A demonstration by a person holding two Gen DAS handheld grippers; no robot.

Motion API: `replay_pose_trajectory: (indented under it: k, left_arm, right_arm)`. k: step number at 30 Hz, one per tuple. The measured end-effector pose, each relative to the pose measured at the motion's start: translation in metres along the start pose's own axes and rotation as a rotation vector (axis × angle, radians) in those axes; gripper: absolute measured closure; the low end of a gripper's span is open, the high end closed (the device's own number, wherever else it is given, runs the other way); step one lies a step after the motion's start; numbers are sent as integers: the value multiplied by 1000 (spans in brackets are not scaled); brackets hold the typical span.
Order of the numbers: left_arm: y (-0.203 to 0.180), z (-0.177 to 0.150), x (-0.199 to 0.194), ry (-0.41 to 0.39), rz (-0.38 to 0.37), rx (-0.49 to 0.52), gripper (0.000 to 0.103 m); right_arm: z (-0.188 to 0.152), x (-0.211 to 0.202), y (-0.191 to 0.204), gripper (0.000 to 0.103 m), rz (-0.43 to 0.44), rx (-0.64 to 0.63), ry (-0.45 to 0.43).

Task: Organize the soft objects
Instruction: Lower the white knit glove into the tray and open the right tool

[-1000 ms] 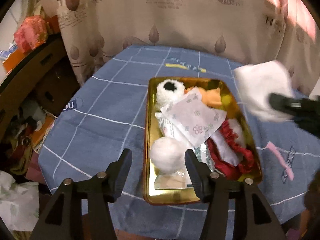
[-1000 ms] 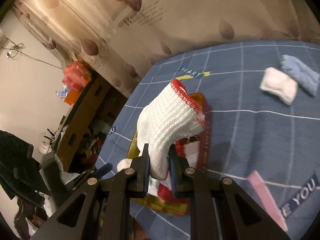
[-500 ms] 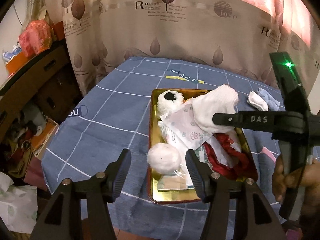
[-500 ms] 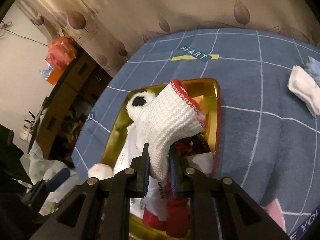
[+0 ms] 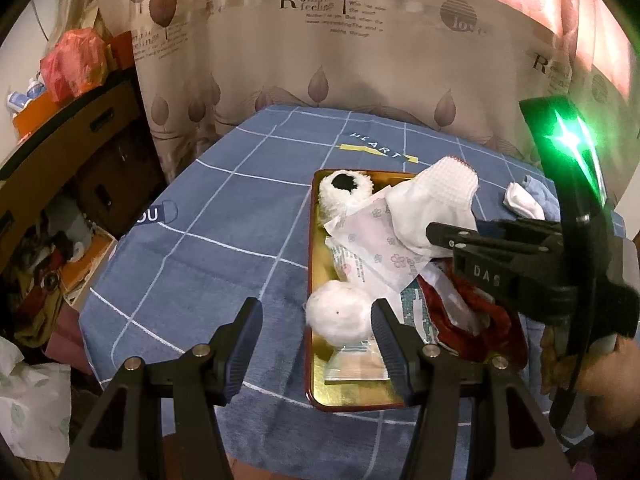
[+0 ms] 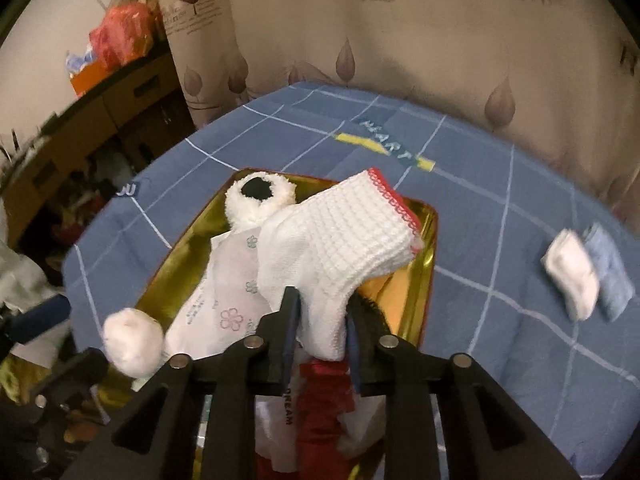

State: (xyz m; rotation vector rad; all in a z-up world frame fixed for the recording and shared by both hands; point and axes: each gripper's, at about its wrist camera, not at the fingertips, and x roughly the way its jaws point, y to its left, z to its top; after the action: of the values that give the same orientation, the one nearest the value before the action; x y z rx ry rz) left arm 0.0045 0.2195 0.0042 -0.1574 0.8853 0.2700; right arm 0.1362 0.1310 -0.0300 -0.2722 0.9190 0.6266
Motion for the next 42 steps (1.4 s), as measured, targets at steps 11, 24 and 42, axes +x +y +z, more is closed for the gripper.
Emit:
replay_pose_trajectory:
  k: [11,24,42]
  left_arm:
    - [5,1,5,8,0,-20,45]
    - [10,1,9,17,5,-39,45]
    - [3,-2,13,30,19,-16,45]
  right_arm:
    - [5,-20,16,39,-108,-80,-63]
    - [8,-34,19,36,-159,-79,-76]
    - [9,-52,4,35,-199,-38,-91]
